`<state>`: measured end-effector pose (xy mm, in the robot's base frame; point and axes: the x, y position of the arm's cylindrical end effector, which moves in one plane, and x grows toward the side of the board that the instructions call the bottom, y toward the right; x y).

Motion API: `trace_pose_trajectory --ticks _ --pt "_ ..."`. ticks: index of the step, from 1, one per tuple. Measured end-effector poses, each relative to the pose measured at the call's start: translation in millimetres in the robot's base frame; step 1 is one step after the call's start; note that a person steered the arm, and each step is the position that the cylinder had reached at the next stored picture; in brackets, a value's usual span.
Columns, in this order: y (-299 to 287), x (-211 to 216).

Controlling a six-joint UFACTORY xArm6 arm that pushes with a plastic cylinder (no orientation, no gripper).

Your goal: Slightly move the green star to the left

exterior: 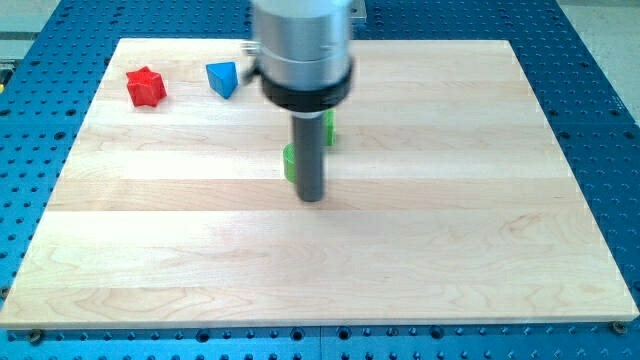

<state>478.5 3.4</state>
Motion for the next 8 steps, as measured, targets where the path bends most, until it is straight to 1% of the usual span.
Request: trace_pose_trajectory --ticks 1,2,3,6,8 --pt "53.3 16.2" --pt "88.8 -82.3" --pt "80.4 -131.6" --pt "49.6 -90.7" --pt "14.2 -82.1"
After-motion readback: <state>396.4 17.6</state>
